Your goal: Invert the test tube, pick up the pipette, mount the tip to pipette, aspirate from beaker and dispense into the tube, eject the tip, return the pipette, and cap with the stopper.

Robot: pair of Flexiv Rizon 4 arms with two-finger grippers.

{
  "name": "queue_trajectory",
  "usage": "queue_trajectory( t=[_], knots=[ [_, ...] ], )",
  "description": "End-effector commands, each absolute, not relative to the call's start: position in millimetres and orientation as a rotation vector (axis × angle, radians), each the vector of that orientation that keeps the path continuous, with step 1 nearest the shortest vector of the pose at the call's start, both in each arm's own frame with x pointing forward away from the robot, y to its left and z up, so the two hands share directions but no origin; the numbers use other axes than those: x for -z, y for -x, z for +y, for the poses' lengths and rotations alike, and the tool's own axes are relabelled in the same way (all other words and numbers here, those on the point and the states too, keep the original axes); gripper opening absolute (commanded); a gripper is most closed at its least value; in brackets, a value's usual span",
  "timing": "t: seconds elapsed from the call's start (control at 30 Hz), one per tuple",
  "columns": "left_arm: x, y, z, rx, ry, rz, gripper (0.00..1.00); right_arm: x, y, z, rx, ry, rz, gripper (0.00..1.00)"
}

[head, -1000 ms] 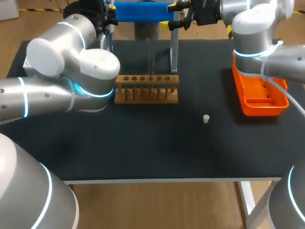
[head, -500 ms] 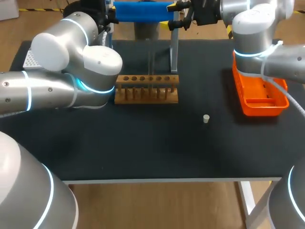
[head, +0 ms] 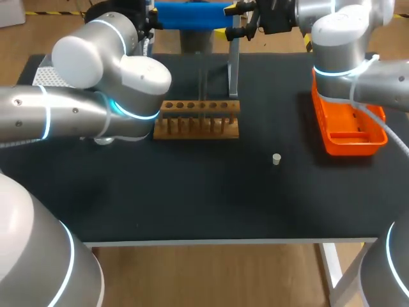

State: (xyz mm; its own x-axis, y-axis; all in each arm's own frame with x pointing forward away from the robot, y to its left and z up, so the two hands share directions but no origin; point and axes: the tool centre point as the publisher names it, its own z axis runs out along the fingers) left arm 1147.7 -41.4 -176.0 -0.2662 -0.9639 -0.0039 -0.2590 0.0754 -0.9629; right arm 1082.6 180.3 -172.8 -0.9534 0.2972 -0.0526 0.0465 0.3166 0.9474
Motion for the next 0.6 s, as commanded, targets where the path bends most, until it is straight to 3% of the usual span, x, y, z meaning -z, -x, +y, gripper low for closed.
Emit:
queue_trajectory(
  t=[0.03,0.6],
  knots=[
    [176.9,-1154.1,-44.5,1.221,1.249,1.629,0.00,172.4,-1082.8,180.0,-1.688,-0.314,2.368,1.00],
    [183.0,-1165.8,-41.2,1.180,1.322,1.630,0.00,172.4,-1082.8,180.0,-1.688,-0.314,2.368,1.00]
  ],
)
